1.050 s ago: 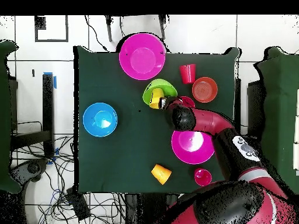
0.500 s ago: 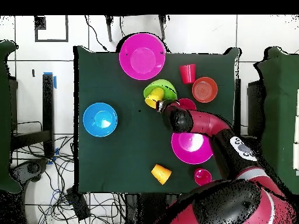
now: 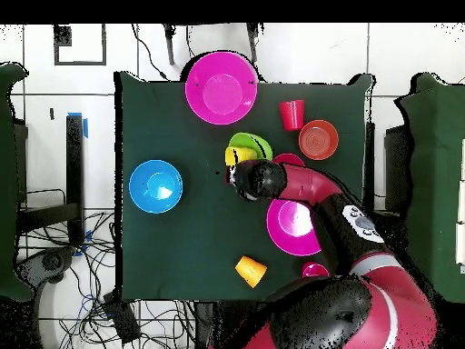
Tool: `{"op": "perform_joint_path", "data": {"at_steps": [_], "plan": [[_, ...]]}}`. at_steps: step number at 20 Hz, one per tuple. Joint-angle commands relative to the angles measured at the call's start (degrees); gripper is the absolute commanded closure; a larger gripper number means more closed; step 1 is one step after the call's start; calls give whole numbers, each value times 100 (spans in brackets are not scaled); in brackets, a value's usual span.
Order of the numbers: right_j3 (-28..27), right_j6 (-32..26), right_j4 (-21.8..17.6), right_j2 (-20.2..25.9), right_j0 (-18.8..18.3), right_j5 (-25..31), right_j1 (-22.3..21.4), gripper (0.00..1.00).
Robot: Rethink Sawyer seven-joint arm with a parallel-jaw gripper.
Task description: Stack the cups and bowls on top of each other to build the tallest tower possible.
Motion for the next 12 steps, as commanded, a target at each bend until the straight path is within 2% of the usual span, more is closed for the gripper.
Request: {"op": "perform_joint_path", "data": {"at_steps": [1,7,12], "plan": [[-336,644,287,-403,469,1549,19,100],[-951,658,59,-786,760,2018,276,100],[-1474,473,-450,-1141,1046,1886,383,100]]}}
